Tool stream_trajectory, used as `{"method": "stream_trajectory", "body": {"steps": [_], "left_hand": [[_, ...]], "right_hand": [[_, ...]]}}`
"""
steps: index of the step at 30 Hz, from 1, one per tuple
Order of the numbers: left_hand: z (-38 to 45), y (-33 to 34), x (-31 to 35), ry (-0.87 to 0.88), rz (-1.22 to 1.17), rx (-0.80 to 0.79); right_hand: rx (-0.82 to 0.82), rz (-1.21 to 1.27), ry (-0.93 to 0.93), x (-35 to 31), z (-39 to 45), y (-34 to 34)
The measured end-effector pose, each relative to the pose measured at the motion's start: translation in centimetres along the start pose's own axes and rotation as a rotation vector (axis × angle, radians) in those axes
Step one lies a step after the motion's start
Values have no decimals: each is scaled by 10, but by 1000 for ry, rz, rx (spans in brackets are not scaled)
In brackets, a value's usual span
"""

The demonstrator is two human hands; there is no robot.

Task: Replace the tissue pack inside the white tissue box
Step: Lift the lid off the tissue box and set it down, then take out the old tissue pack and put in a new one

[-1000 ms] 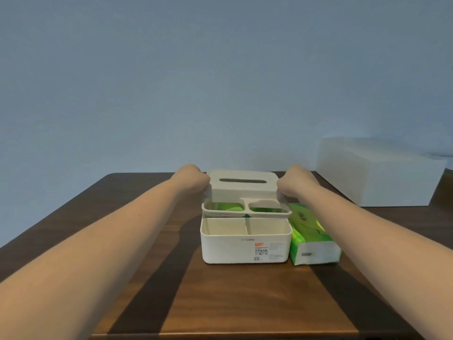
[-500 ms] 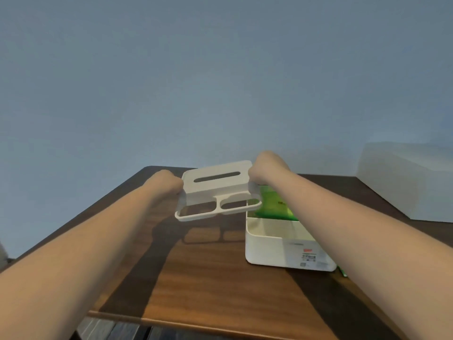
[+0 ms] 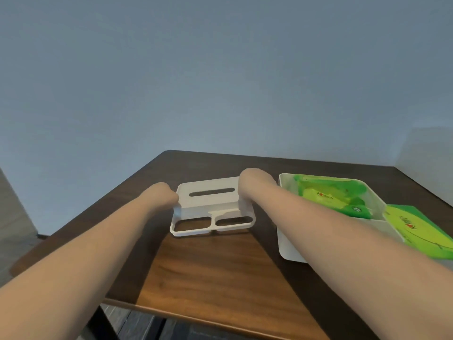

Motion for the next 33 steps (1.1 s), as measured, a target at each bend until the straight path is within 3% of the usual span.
{"method": "stream_trajectory", "body": {"steps": [4, 9, 13, 20, 30, 33], "left_hand": [[0, 12, -1, 24, 35, -46], [1, 14, 6, 74, 73, -14], [-5, 2, 22, 132, 173, 94], [-16, -10, 65, 234, 137, 164], [-52, 9, 180, 431, -52, 92], [-65, 20, 217, 466, -73, 73]], "right_hand": [[-100, -116, 16, 1, 6, 18], [-104, -150, 9, 1, 8, 24], [22, -66, -7, 0, 7, 11], [163, 4, -105, 8, -20, -30], [510, 252, 8, 130, -52, -109], [503, 293, 111, 179, -52, -109]]}}
Point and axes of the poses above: each hand's wrist, its own z-axis towards the middle knuckle, its own y-axis out of the palm, x = y × z, the point moved 8 cm from there along z, towards the middle knuckle, and after that the axes turned 11 degrees about y, right-handed, at the moved point
